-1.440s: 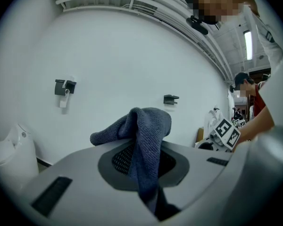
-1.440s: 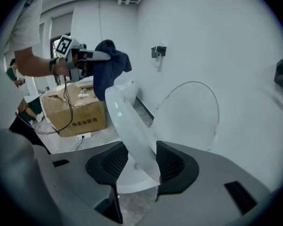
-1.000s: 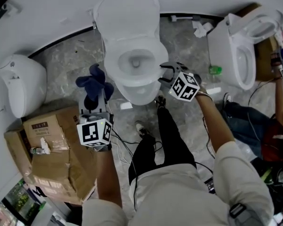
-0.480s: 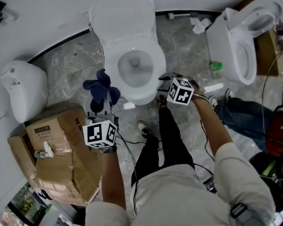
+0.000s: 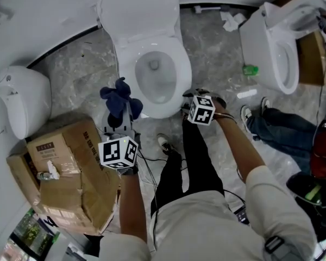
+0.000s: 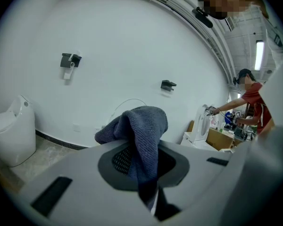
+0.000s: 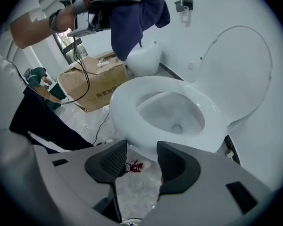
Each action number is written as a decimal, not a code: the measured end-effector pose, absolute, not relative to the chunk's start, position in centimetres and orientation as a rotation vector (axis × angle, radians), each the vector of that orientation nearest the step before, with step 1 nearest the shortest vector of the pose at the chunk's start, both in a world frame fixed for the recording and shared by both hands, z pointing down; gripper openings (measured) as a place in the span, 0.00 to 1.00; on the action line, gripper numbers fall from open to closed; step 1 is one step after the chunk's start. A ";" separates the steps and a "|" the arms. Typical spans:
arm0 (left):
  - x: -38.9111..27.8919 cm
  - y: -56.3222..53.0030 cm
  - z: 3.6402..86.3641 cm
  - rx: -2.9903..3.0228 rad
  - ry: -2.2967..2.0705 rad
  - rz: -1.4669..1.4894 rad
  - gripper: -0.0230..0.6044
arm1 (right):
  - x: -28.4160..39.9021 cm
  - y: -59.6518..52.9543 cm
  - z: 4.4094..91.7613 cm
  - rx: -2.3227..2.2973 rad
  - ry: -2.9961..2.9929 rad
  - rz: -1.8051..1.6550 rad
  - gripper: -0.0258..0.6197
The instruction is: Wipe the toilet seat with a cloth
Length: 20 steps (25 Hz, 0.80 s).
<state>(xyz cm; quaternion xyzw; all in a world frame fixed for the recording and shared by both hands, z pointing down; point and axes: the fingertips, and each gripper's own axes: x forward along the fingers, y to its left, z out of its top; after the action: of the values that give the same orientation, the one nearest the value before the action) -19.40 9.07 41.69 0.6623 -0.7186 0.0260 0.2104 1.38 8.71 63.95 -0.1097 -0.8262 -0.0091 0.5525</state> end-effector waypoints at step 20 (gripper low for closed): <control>-20.5 5.1 50.6 1.814 -1.929 0.194 0.10 | 2.0 11.2 75.2 -0.077 -1.948 0.236 0.37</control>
<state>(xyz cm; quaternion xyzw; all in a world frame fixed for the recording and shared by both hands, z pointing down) -20.50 5.08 50.57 0.6631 -0.7053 0.0708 0.2407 1.99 11.19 75.17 -0.0326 -0.8250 0.0999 0.5553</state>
